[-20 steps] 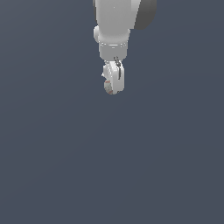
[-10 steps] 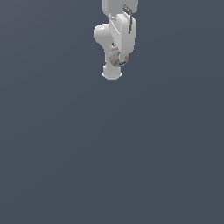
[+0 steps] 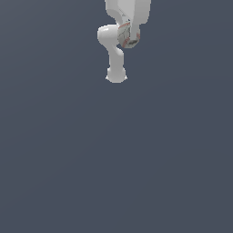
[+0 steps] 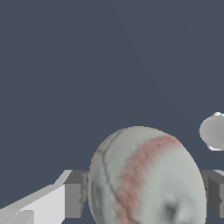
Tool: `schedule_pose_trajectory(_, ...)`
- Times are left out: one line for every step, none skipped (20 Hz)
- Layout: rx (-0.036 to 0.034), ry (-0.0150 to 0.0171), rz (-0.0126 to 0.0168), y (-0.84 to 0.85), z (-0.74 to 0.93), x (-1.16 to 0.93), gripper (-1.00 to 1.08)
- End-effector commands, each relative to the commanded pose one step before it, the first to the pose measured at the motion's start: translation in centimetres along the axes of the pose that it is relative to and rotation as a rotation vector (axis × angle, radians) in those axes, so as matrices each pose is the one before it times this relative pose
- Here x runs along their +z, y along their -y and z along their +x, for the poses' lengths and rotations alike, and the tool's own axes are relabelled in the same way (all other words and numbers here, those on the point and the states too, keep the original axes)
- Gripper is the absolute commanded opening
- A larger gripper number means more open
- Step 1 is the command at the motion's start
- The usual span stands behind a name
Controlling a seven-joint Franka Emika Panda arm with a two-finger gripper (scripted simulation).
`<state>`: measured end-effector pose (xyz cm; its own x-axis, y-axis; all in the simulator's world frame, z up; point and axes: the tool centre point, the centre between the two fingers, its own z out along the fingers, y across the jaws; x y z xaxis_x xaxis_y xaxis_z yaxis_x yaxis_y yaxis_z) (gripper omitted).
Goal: Pick up the object and move it to a goal position.
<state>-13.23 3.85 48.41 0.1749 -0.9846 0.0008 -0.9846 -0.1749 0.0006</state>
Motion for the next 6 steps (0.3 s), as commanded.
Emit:
schedule_pose_trajectory(0.00004, 0.00023, 0.00067, -0.215, -0.24, -0.934, -1.0)
schedule_pose_trajectory(-0.00032, 0.00037, -0.00003, -0.04, -0.061, -0.218, -1.0)
schedule_pose_trajectory(0.0, 0.0, 0.0, -0.031, -0.049, -0.171, -1.0)
schedule_pose_trajectory(0.0, 0.0, 0.0, -0.021, -0.035, -0.122, -1.0)
schedule_pose_trajectory(0.0, 0.0, 0.0, -0.012, -0.021, -0.072, -1.0)
schedule_pose_trajectory(0.0, 0.0, 0.0, -0.004, -0.007, -0.024, -1.0)
